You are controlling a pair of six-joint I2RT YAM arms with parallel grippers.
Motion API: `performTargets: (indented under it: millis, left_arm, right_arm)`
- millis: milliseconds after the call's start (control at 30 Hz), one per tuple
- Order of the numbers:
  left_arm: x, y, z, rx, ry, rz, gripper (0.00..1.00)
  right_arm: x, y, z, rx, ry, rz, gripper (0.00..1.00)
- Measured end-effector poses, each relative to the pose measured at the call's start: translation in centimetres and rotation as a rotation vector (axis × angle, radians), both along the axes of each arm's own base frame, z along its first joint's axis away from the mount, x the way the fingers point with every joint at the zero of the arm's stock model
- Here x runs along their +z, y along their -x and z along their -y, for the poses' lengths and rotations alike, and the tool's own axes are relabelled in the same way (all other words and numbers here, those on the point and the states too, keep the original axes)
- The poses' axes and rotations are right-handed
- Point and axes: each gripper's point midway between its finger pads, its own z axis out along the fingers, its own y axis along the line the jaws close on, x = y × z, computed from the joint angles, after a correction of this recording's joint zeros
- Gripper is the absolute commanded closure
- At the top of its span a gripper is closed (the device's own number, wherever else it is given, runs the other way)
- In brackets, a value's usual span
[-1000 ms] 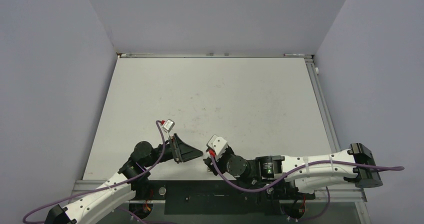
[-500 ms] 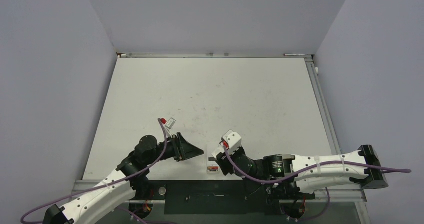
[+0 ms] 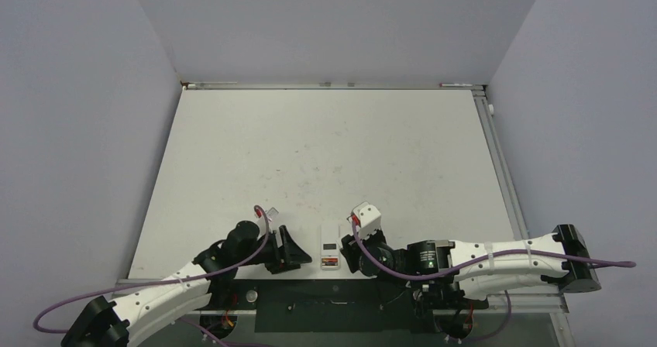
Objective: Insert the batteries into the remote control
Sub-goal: Adjust the battery cover, then load the battery cover into the remote control.
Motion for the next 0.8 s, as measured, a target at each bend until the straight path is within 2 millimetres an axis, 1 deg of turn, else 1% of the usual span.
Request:
performTargets:
  millis: [67,200,333,567,800]
  left_arm:
    - [-1.2,1.0,-0.1,-0.012,-0.019,-0.052,0.35]
    - [-0.9,2.0,0.9,-0.057,-0.006,-0.044,0.35]
    - [-1.1,3.0,1.8,-0.101,-0.024,-0.054,0.34]
    - [-1.0,2.2,3.2,-0.092,-0.024,-0.041,0.34]
    - [-0.9,1.0,4.2,-0.072,-0.03,-0.024,0.35]
  right_arm:
    - [-0.7,0.0,0.1,-0.011,0.012,-0.009,0.8]
    - [-2.3,0.1,0.7,-0.028,0.043,-0.027,0.8]
    - [-2.8,0.2,1.0,-0.038,0.049,-0.036,0.8]
    - [-3.1,0.2,1.0,-0.051,0.041,-0.049,0.8]
    - [-4.3,0.4,1.6,-0.061,0.053,-0.067,0.8]
